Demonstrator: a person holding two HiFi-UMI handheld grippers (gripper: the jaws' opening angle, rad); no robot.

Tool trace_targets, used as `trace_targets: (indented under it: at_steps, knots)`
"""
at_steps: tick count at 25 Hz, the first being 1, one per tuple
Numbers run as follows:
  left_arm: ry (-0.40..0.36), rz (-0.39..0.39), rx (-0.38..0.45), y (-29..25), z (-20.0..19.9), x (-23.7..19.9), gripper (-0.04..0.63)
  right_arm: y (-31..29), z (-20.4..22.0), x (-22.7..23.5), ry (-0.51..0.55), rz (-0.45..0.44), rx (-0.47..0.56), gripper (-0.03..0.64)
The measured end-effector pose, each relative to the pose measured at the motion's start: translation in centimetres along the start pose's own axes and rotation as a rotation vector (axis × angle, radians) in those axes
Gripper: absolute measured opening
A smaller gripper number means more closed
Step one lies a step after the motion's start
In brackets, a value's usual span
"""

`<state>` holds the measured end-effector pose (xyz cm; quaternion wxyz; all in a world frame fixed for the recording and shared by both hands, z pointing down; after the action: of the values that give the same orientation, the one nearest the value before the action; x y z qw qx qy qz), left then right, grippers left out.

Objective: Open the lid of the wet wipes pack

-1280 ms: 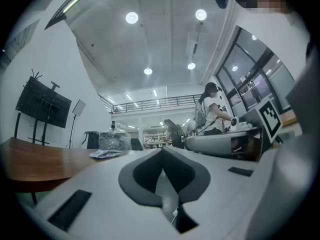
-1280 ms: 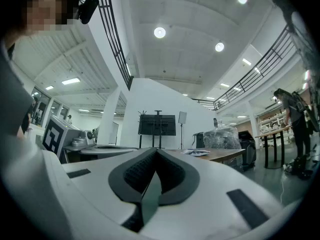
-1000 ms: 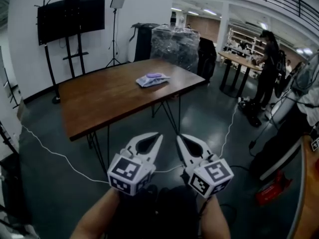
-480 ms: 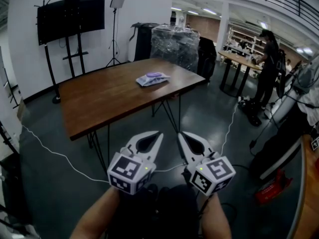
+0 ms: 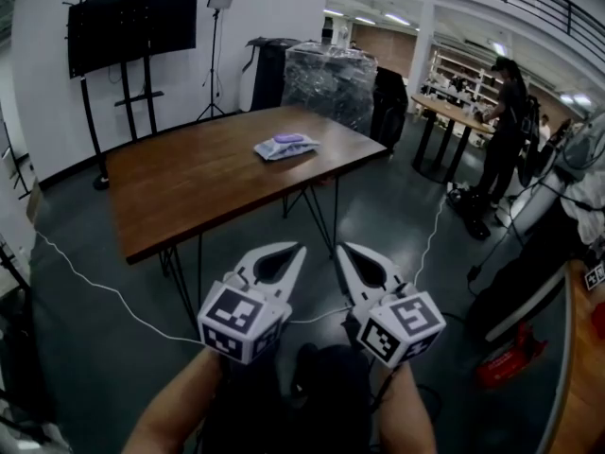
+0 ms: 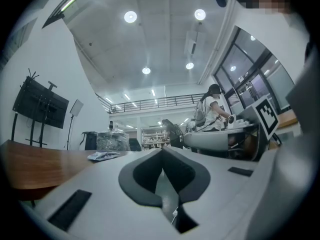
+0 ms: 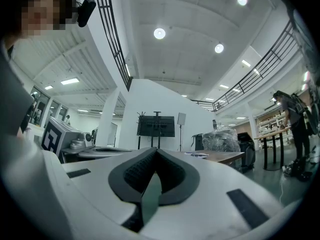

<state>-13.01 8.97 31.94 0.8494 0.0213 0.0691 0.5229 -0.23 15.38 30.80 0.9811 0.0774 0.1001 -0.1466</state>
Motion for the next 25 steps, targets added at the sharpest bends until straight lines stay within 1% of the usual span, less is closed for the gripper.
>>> trace_targets:
  at_steps: [4,9,13,19,25]
  knots:
    - [-0.004,0.006,-0.013,-1.2,0.1,-0.5,0.005,-0.7,0.2,1.1,-0.006,0.03,-0.024,0.009]
    - [-0.015,0.011,-0.034,-3.7,0.4,-1.1,0.005,-2.0,1.2,3.3,-0.009,0.009,-0.029,0.01]
    - [-0.034,0.012,-0.063,-6.2,1.2,-2.2,0.005,-3.1,2.4,5.6,-0.022,0.031,-0.06,0.009]
    - [-0.025,0.01,-0.072,-11.5,2.0,-5.8,0.005,-7.0,4.4,10.0,-0.022,0.021,-0.052,0.009]
    - [-0.013,0.025,-0.064,-16.8,2.3,-9.1,0.005,-11.7,5.2,13.7,-0.014,0.01,-0.033,0.009]
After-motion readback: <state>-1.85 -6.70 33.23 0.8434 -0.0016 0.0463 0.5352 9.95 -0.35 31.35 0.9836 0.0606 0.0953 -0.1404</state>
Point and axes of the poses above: the fingertips, and each gripper's own axes: y backward along the fingers, x to its right, z out of its underside, the point moved 7 cm from there along y, backward along the fingers, and after that the axes turned 11 degrees about y, right-handed, at the moved point
